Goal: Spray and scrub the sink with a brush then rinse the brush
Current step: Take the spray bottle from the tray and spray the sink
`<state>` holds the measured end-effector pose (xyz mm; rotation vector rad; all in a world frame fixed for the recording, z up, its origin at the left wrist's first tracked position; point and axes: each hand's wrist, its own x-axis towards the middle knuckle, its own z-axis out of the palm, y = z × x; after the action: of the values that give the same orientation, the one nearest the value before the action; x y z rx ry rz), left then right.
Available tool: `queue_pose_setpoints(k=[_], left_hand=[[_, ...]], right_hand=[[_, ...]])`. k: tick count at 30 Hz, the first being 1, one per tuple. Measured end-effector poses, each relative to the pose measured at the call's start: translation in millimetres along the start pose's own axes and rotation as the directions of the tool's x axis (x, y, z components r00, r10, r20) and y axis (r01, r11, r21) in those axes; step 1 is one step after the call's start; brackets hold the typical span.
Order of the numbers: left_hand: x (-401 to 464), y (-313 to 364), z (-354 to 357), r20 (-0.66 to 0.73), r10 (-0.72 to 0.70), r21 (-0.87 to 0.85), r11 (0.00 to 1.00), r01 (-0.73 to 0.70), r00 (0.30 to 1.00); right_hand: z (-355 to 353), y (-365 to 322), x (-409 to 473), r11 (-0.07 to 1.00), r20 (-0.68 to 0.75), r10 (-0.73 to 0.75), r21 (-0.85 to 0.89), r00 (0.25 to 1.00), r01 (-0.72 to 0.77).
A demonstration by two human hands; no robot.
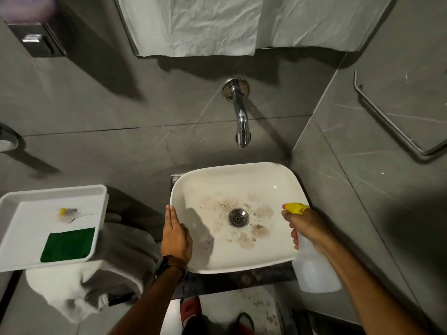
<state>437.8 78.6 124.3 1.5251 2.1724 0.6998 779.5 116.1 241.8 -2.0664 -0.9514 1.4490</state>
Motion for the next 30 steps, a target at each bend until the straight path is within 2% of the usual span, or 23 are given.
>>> queue_pose_setpoints(k=[5,8,11,23,27,30], left_hand=[[1,0,0,-0.001,-0.006,0.004,1.000,0.006,1.000],[0,0,0,-0.003,-0.005,0.000,1.000,0.005,1.000],[-1,2,-1,-0.008,0.003,-0.008,1.000,-0.003,1.000],[-2,4,-3,-0.005,-0.012,-0.017,1.000,0.012,1.000],[-2,6,-4,-0.009,-0.021,-0.022,1.000,0.021,1.000],[-1,6,-5,-0.011,-0.015,-0.025,1.000,0.014,1.000]], right_hand=[[-5,15,-13,0.988,0.012,-0.044,-0.147,0.999,0.045],[-8,29,-22,0.976,-0.013,0.029,-0.217,1.000,-0.031],[-11,37,-33,0.960,-0.027,0.023,-0.278,0.999,-0.030],[27,48,-61,0.914,0.041,0.121,-0.394,0.992,-0.096],[44,50,-62,0.917,0.053,0.042,-0.400,0.998,-0.018],[57,46,-65,0.915,0.049,0.036,-0.404,0.998,-0.013]])
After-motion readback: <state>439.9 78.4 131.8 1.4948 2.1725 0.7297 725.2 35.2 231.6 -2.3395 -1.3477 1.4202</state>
